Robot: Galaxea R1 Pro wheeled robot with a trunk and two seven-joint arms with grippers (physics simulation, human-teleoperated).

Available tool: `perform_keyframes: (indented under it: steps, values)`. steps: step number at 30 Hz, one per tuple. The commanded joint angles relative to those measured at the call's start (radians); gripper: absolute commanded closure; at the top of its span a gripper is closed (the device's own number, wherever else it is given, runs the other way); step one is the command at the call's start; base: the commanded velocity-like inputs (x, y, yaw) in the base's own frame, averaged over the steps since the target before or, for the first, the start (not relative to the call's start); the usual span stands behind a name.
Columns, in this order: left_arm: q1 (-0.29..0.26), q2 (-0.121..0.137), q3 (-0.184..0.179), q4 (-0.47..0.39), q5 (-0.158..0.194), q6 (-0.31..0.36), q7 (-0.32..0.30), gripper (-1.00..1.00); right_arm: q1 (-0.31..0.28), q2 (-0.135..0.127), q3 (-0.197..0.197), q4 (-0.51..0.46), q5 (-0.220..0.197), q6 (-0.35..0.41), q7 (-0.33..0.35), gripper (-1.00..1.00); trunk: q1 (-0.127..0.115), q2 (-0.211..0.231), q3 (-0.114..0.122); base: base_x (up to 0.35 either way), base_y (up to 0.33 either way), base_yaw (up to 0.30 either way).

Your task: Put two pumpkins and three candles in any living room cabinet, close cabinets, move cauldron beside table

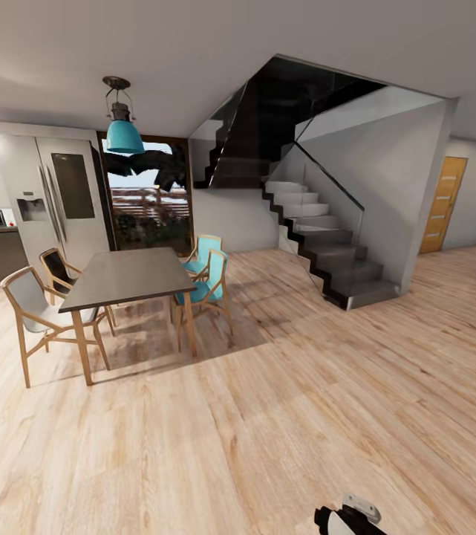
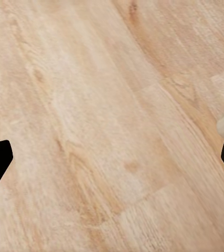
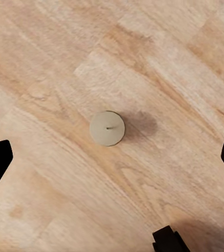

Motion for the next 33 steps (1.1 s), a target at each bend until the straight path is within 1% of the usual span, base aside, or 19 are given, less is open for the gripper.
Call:
perform_keyframes:
  steps: [1, 6, 11, 18, 33]
  values:
    - [0.0, 0.0, 0.0, -0.001, 0.003, -0.001, -0.004, -1.0, 0.0, 0.001, -0.005, -0.002, 0.005, 0.006, -0.003, -1.0, 0.0, -0.001, -0.001, 0.11, 0.003, 0.0]
    - [0.0, 0.0, 0.0, 0.0, 0.003, -0.001, -0.004, -1.0, 0.0, 0.004, 0.004, -0.001, 0.005, 0.005, -0.003, -1.0, 0.0, -0.001, -0.001, 0.111, -0.011, 0.0]
    - [0.0, 0.0, 0.0, 0.0, 0.003, -0.001, -0.004, -1.0, 0.0, 0.004, 0.005, -0.001, 0.005, 0.005, -0.003, -1.0, 0.0, -0.001, -0.001, 0.114, -0.141, 0.0]
    - [-0.001, 0.0, 0.0, 0.0, 0.002, 0.0, -0.004, -1.0, 0.0, 0.004, 0.006, -0.001, 0.005, 0.004, -0.003, -1.0, 0.0, -0.001, -0.001, 0.225, -0.094, 0.0]
    - [-0.001, -0.001, 0.0, 0.0, 0.001, 0.0, -0.004, -1.0, 0.0, 0.004, 0.006, -0.001, 0.005, 0.001, -0.003, -1.0, 0.0, -0.001, -0.001, 0.238, -0.041, 0.0]
